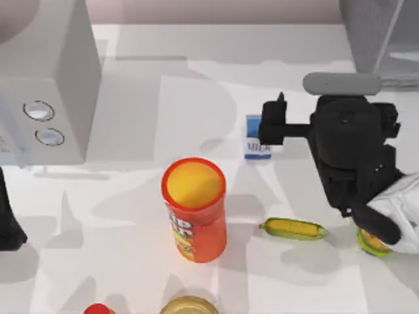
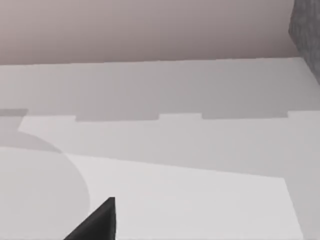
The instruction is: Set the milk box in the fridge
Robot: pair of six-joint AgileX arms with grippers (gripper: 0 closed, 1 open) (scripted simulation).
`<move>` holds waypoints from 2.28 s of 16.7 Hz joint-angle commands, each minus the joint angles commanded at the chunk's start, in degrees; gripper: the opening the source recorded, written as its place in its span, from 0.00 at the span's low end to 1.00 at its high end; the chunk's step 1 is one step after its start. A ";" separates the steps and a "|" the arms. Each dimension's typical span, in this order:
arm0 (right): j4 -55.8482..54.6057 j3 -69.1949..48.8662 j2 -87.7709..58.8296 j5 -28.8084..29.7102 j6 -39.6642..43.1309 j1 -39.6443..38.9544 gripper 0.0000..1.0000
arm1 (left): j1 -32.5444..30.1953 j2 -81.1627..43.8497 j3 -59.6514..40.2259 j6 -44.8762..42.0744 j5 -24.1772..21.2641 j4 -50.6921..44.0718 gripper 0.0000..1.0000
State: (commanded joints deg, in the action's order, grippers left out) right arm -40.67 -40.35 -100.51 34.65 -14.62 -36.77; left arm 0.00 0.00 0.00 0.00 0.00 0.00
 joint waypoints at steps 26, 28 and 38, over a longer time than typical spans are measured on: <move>-10.07 -19.50 -32.96 5.15 -0.75 -3.38 1.00 | 0.00 0.00 0.00 0.00 0.00 0.00 1.00; -10.07 -19.50 -32.96 5.15 -0.75 -3.38 0.92 | 0.00 0.00 0.00 0.00 0.00 0.00 1.00; -10.07 -19.50 -32.96 5.15 -0.75 -3.38 0.17 | 0.00 0.00 0.00 0.00 0.00 0.00 1.00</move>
State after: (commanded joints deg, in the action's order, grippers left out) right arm -50.74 -59.85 -133.47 39.80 -15.36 -40.15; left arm 0.00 0.00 0.00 0.00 0.00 0.00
